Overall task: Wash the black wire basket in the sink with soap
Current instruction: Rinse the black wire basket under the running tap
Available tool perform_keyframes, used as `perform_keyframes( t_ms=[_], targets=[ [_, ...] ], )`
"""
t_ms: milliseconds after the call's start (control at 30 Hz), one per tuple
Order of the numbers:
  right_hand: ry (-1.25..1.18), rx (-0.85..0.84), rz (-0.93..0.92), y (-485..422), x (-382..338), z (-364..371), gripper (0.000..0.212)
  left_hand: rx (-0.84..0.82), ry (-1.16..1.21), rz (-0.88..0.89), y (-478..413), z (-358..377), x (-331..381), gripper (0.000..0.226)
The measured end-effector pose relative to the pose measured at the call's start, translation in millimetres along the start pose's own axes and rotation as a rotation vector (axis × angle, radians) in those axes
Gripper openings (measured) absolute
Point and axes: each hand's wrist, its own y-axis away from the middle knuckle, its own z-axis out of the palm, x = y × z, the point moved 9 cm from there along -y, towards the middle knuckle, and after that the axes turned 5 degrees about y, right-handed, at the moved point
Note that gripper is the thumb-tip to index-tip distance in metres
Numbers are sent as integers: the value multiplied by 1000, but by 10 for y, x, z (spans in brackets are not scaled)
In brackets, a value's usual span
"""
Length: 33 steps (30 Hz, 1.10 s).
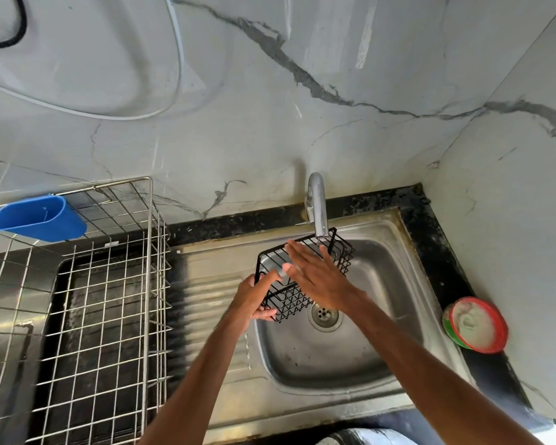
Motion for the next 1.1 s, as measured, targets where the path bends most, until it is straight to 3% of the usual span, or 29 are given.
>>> perform_keyframes(
  t_ms=[200,333,467,500,567,633,767,967,1100],
  targets=[
    [131,-79,185,-173,621,-110,57,26,39,18,8,-73,-52,53],
    [-53,-39,293,-99,1052,-92,99,39,32,11,30,-120,-177,66],
    [-86,-35,420,-75,1153,74,106,22,42,-8,74,-50,-336,69],
    [-80,-47,441,-80,1129,116,99,15,46,-10,82,-28,-374,71],
    [-70,-54,402,-56,946,189,72,14,58,-25,121,0,-444,75],
    [-85,-68,270,8,561,208,63,16,71,-46,145,26,-508,76],
    [-39,-58,48,71,11,192,86,41,117,-80,159,35,-512,61],
    [-85,-5,212,-103,614,-105,63,53,110,-36,115,-38,-348,67],
    [-154,-12,291,-180,1116,-81,98,36,63,9,45,-52,-204,76]
  ],
)
